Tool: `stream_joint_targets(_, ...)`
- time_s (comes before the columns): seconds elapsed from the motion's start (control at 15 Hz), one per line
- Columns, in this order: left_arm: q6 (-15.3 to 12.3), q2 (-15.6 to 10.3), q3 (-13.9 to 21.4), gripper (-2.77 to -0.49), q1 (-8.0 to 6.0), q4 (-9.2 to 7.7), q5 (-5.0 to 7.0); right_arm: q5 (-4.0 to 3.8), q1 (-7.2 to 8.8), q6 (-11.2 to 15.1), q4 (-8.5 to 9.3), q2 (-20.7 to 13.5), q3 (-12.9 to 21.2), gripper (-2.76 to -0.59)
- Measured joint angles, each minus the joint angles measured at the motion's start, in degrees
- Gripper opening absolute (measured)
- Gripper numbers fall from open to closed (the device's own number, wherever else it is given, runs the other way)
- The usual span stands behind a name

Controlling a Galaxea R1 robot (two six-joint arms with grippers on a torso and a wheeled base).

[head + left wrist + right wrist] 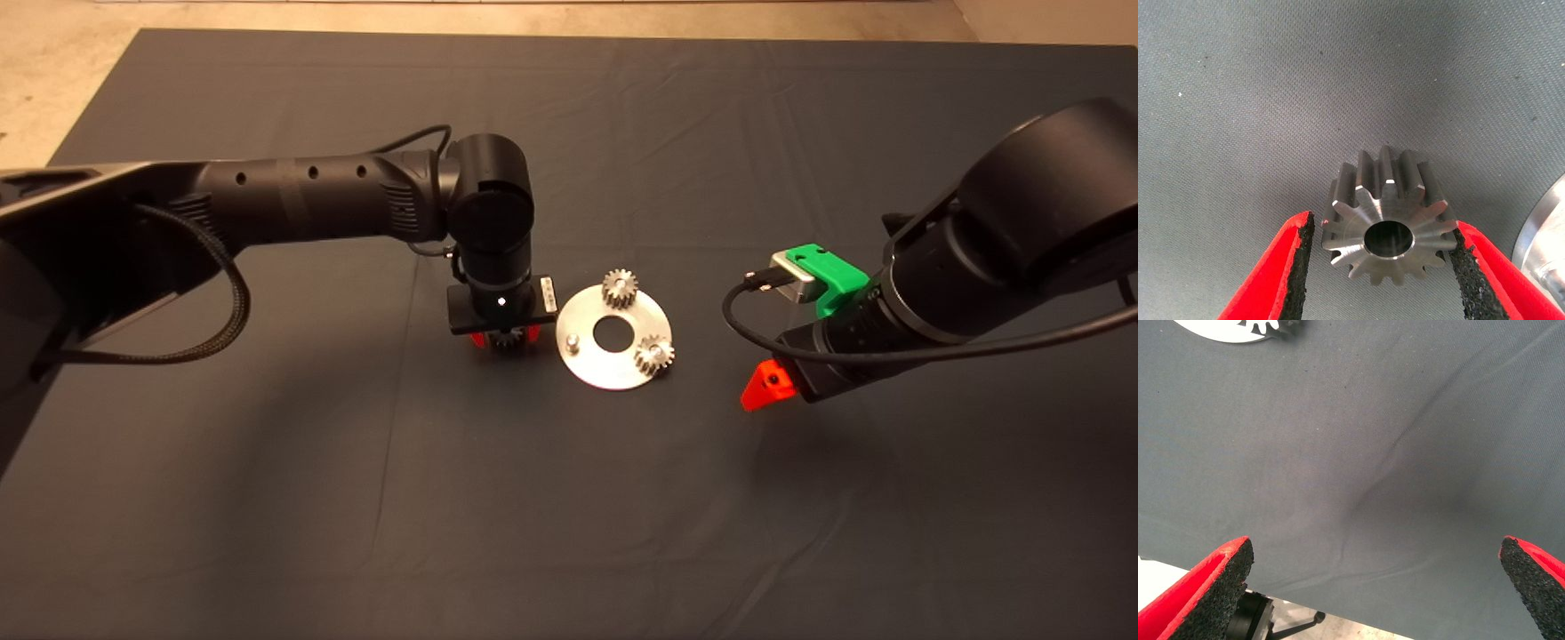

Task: Install three planetary gears onto the carrier pins

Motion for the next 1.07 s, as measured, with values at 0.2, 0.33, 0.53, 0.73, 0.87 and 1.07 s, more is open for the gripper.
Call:
stream_joint_targets(0.2, 0.23, 0.0, 0.0, -1.91, 0.0, 0.0, -0.02, 0.0, 0.0, 0.0, 0.01, 0.0, 0.05, -0.61)
stream_joint_targets(0.33, 0.33, -0.01, 0.0, -1.91, 0.0, 0.01, 0.0, 0.01, 0.0, 0.0, 0.01, 0.0, 0.05, -0.61)
stream_joint_targets(0.53, 1.03, 0.0, 0.0, -1.91, 0.0, 0.06, 0.0, 0.01, 0.0, 0.0, -0.01, 0.0, 0.05, -0.61)
stream_joint_targets(0.73, 2.41, 0.04, -0.39, -1.91, 0.01, 0.26, -0.02, 0.01, 0.0, 0.0, -0.01, 0.0, 0.05, -0.61)
stream_joint_targets(0.87, 3.25, 0.02, -0.93, -1.91, 0.0, 0.51, 0.0, -0.01, 0.0, 0.0, -0.01, 0.0, 0.05, -0.61)
stream_joint_targets(1.07, 3.78, 0.16, -1.11, -1.91, 0.01, 0.93, 0.0, -0.01, 0.0, 0.0, -0.01, 0.0, 0.05, -0.61)
